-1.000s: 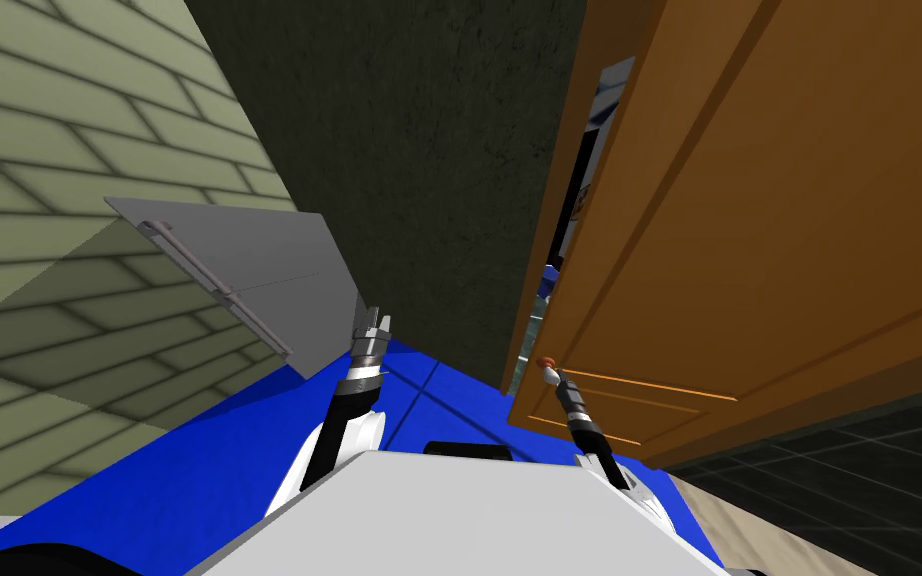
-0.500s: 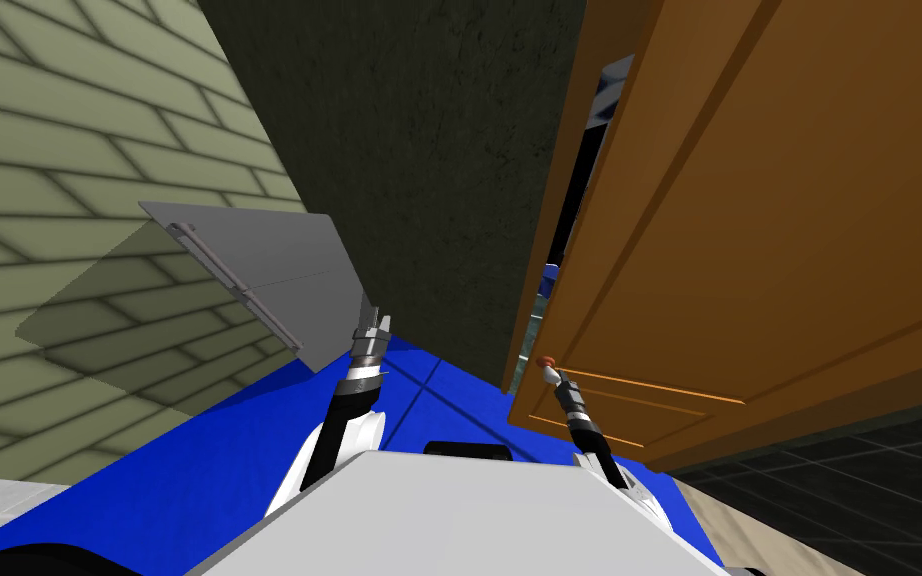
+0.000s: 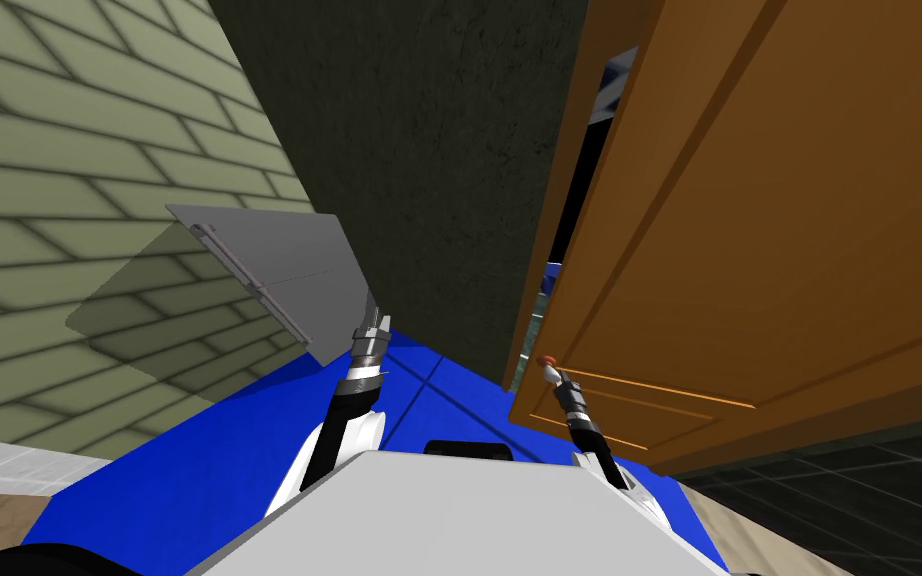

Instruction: Pull the door open

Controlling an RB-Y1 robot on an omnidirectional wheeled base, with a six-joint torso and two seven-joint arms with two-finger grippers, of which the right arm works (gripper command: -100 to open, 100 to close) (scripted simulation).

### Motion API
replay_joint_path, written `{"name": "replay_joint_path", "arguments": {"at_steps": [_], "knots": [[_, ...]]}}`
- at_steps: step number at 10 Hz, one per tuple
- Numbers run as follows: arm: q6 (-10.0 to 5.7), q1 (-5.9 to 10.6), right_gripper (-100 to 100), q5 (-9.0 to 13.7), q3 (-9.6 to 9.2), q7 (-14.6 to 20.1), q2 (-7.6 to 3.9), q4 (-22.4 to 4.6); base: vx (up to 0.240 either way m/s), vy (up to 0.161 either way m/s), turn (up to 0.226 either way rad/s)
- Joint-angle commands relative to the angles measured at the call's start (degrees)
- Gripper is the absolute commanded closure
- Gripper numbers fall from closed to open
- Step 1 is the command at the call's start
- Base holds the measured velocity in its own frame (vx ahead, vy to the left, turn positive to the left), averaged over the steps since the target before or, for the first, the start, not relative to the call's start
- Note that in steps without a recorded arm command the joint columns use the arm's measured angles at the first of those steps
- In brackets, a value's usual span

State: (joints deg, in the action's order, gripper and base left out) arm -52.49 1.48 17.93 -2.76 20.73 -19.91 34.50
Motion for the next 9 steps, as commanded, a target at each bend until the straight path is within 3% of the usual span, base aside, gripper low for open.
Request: {"name": "replay_joint_path", "arguments": {"at_steps": [1,9], "knots": [[-0.45,0.92,100,0.5,-0.63,2.9,0.56,-0.2,-0.042,-0.018,0.041],[0.34,1.22,100,3.4,-1.29,14.3,0.87,0.2,-0.041,-0.014,0.059]]}}
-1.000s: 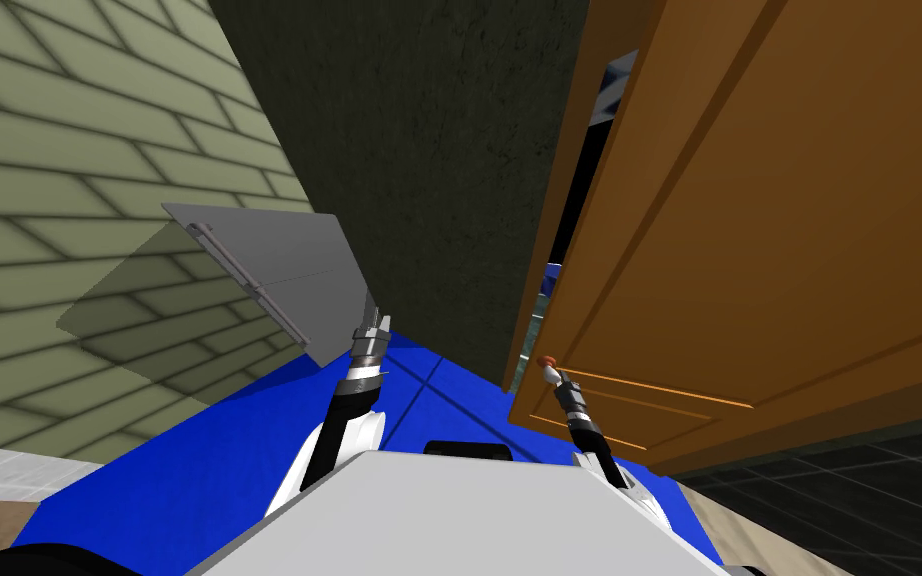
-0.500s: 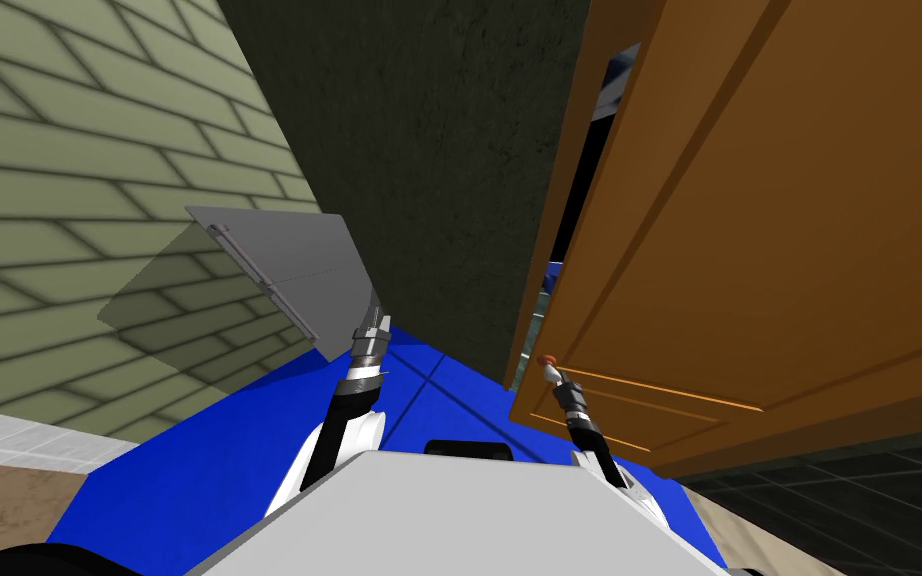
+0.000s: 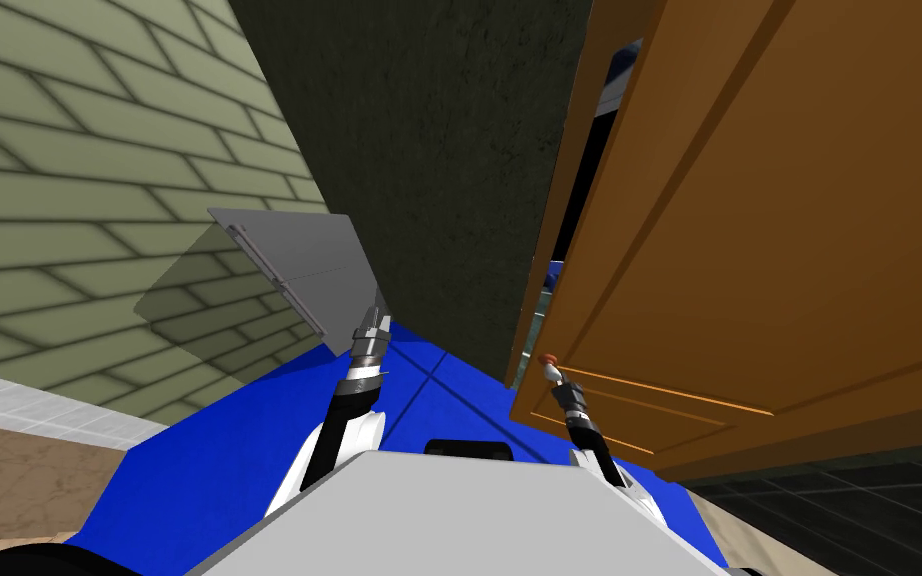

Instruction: Pull the door open

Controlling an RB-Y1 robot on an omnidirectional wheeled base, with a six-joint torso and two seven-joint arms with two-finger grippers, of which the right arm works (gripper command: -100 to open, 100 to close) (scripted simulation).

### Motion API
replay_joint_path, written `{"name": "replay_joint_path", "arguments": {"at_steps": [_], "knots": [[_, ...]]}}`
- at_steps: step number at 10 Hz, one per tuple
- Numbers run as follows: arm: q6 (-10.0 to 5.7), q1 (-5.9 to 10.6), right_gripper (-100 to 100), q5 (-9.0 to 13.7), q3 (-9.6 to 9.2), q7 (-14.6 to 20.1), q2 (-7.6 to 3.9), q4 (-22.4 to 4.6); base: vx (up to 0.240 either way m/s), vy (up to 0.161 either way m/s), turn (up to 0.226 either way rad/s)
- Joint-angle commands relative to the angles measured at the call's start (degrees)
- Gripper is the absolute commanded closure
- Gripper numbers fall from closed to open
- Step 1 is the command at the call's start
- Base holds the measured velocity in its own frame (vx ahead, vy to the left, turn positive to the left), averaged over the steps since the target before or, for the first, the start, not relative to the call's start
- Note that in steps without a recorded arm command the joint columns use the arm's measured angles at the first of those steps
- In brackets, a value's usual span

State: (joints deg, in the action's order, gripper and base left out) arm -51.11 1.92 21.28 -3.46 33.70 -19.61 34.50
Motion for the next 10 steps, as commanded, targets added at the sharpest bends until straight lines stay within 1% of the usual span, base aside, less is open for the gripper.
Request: {"name": "replay_joint_path", "arguments": {"at_steps": [1,2,3,4,5,6,7,8,9,10], "knots": [[-1.05,0.77,100,0.0,-0.6,2.3,0.57,0.2,-0.04,-0.017,0.033],[-0.9,0.83,100,0.6,-0.73,4.3,0.63,0.2,-0.034,-0.014,0.069],[-0.9,0.83,100,0.6,-0.73,4.7,0.63,0.2,-0.029,-0.014,0.045],[-0.75,0.89,100,1.2,-0.85,6.8,0.69,0.3,-0.039,-0.012,0.057],[-0.75,0.89,100,1.2,-0.85,7.0,0.69,0.3,-0.032,-0.01,0.037],[-0.6,0.94,100,1.7,-0.97,9.3,0.75,0.4,-0.037,-0.005,0.042],[-0.6,0.94,100,1.7,-0.97,9.3,0.75,0.4,-0.03,-0.01,0.023],[-0.45,1.0,100,2.3,-1.1,11.7,0.81,0.4,-0.04,-0.018,0.07],[-0.3,1.06,100,2.8,-1.22,13.0,0.87,0.5,-0.056,-0.023,0.097],[-0.3,1.06,100,2.8,-1.22,14.0,0.87,0.5,-0.038,-0.017,0.027]]}}
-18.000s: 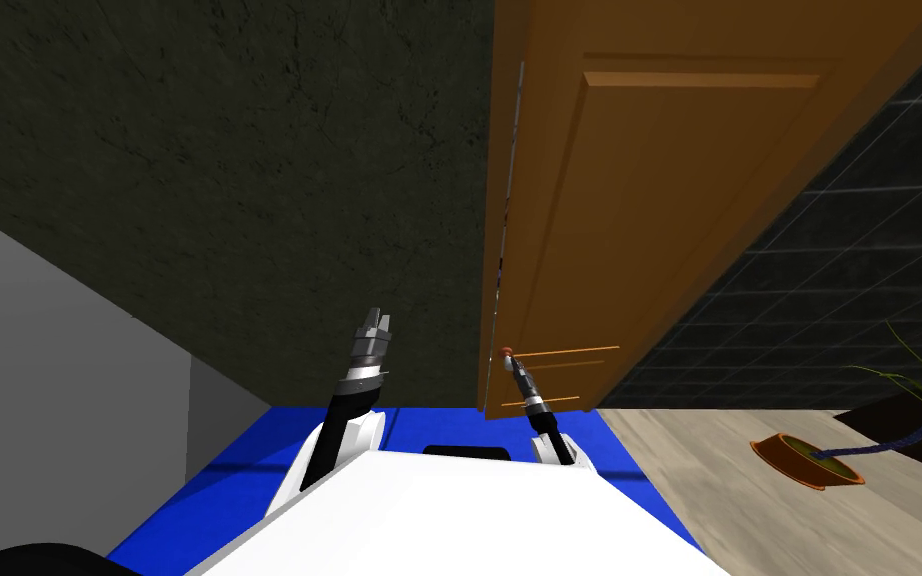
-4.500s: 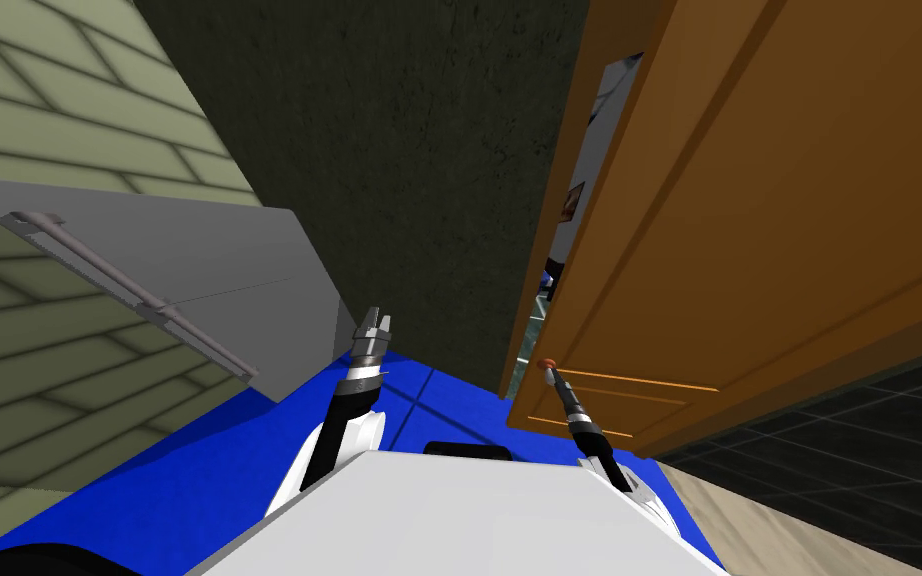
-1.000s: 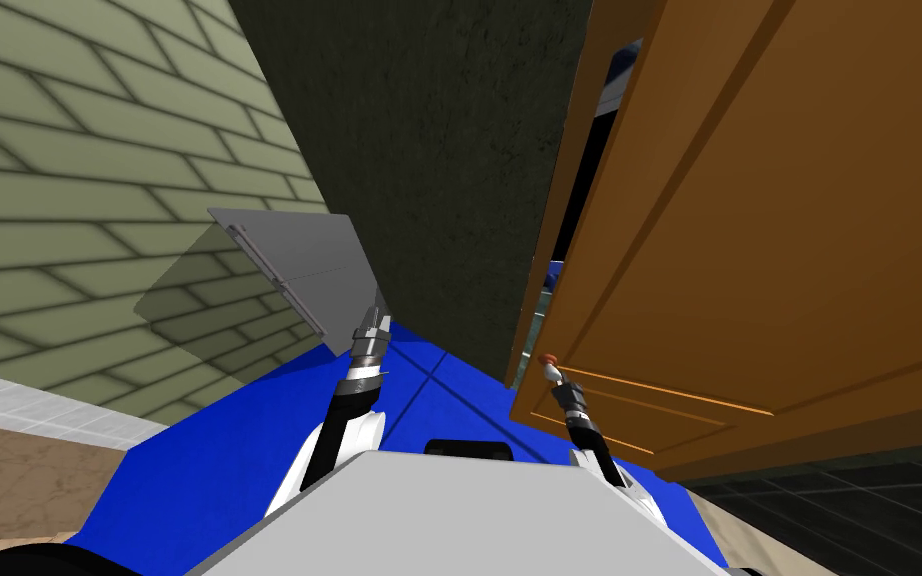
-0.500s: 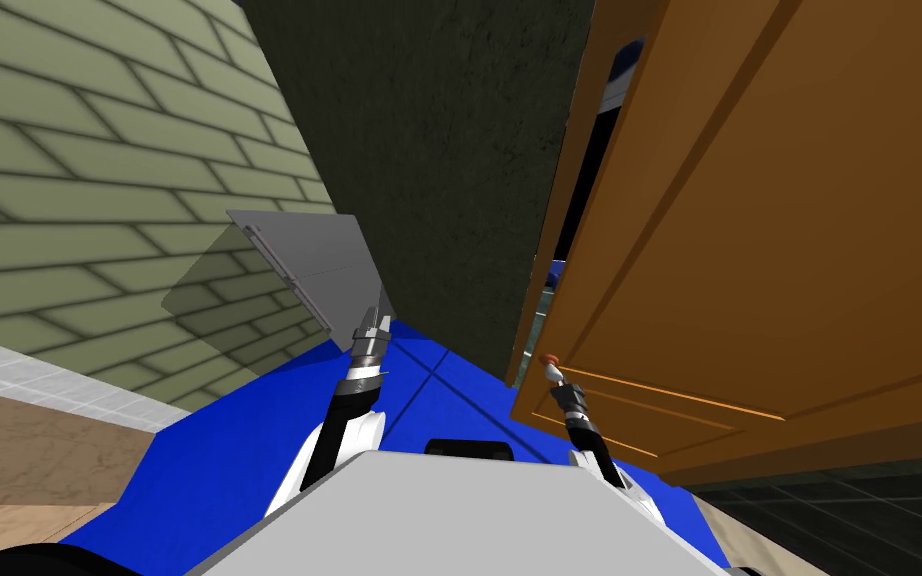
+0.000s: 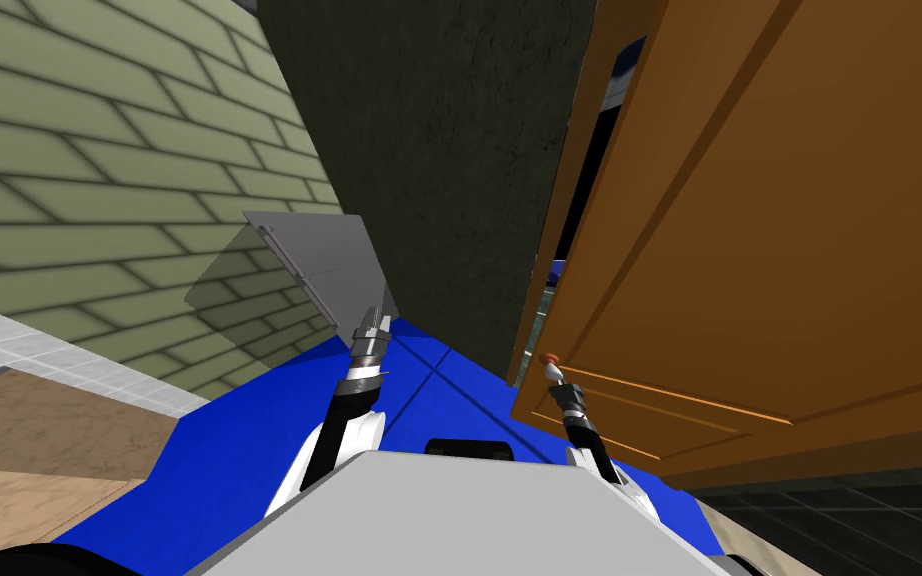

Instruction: Pull the door open

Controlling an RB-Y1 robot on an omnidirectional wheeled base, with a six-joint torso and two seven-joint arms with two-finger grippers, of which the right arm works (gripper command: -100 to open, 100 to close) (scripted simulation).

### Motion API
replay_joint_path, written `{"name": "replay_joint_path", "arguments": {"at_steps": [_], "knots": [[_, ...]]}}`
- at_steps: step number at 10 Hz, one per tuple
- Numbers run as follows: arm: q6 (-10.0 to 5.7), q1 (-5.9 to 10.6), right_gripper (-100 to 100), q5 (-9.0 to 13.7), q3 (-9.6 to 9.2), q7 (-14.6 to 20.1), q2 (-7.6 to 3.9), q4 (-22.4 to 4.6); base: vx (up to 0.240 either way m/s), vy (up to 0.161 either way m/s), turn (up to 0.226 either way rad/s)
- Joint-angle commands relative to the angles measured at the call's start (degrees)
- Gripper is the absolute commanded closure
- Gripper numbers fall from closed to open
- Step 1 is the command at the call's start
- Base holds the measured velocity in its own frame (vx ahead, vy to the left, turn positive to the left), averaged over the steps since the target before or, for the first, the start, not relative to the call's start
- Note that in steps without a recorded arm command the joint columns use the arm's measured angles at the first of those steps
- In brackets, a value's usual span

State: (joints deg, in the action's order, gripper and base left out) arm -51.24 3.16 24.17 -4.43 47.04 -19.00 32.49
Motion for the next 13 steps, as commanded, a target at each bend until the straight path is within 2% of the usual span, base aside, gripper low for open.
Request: {"name": "replay_joint_path", "arguments": {"at_steps": [1,2,4,5,6,7,8,13], "knots": [[-0.16,-0.18,100,-0.1,-0.26,0.7,0.26,2.5,-0.012,0.001,-0.002],[-0.16,-0.18,100,-0.1,-0.26,0.7,0.26,-0.3,0.007,0.006,0.018],[-0.16,-0.18,100,-0.1,-0.26,0.7,0.26,1.5,0.001,0.006,-0.016],[-0.02,-0.12,100,0.5,-0.38,3.0,0.31,2.6,-0.031,-0.007,0.04],[-0.02,-0.12,100,0.5,-0.38,3.0,0.31,2.6,-0.035,-0.019,0.039],[-0.02,-0.12,100,0.5,-0.38,3.0,0.31,0.5,-0.012,-0.002,0.04],[0.13,-0.28,-100,1.6,-0.68,5.4,0.87,0.2,-0.059,-0.02,-0.001],[1.05,-0.09,-100,4.3,-1.72,11.3,2.17,2.3,-0.107,0.009,0.019]]}}
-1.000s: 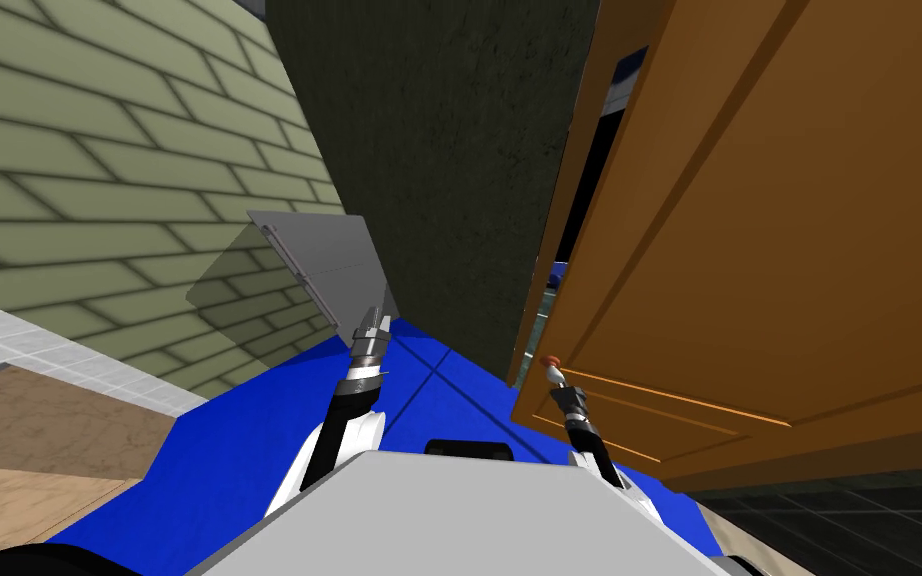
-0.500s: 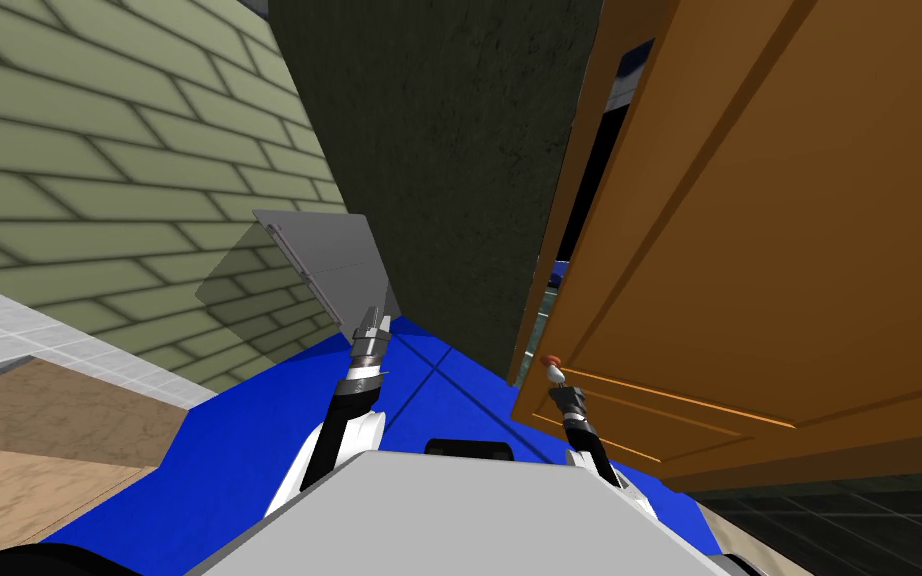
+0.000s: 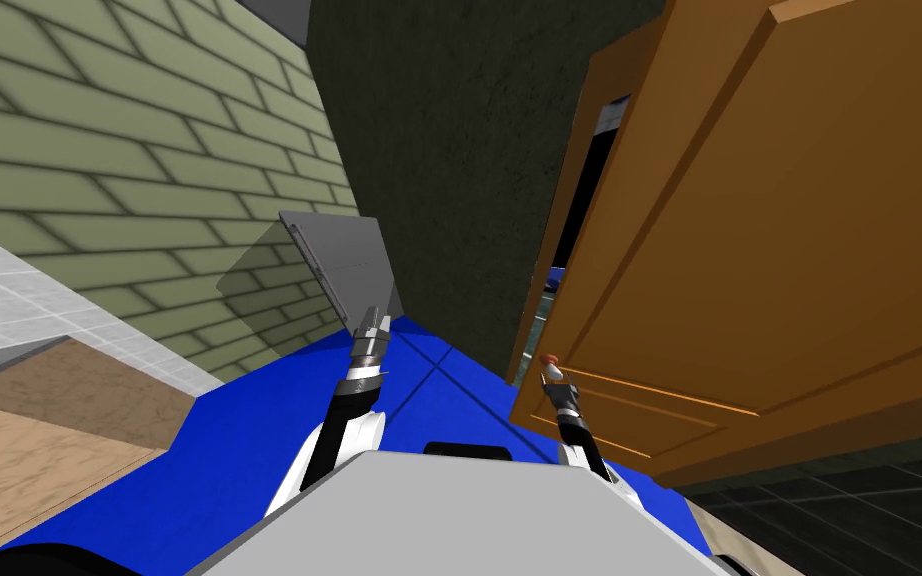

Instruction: Pull the door open

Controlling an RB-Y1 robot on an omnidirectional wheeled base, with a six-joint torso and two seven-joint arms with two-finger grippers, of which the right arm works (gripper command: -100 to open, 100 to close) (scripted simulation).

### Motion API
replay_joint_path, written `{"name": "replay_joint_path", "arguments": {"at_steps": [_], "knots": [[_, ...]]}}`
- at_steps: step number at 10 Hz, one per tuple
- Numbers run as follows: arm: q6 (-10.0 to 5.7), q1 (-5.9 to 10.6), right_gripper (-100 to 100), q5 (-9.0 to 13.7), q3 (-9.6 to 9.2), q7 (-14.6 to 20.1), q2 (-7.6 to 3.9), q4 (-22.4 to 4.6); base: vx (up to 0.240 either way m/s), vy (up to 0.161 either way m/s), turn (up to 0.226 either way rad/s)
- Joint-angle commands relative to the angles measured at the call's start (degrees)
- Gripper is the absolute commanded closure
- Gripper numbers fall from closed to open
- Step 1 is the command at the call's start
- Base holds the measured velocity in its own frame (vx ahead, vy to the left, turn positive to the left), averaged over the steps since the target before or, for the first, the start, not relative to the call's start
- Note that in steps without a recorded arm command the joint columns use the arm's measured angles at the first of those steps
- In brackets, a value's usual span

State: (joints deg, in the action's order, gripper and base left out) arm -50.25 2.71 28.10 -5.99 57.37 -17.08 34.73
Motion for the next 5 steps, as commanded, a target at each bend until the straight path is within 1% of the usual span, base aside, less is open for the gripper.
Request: {"name": "replay_joint_path", "arguments": {"at_steps": [1,5], "knots": [[0.28,0.4,-100,1.0,-0.41,2.4,0.57,0.5,-0.111,0.016,0.003],[1.21,0.59,-100,3.8,-1.46,8.4,1.88,2.6,-0.095,-0.017,0.012]]}}
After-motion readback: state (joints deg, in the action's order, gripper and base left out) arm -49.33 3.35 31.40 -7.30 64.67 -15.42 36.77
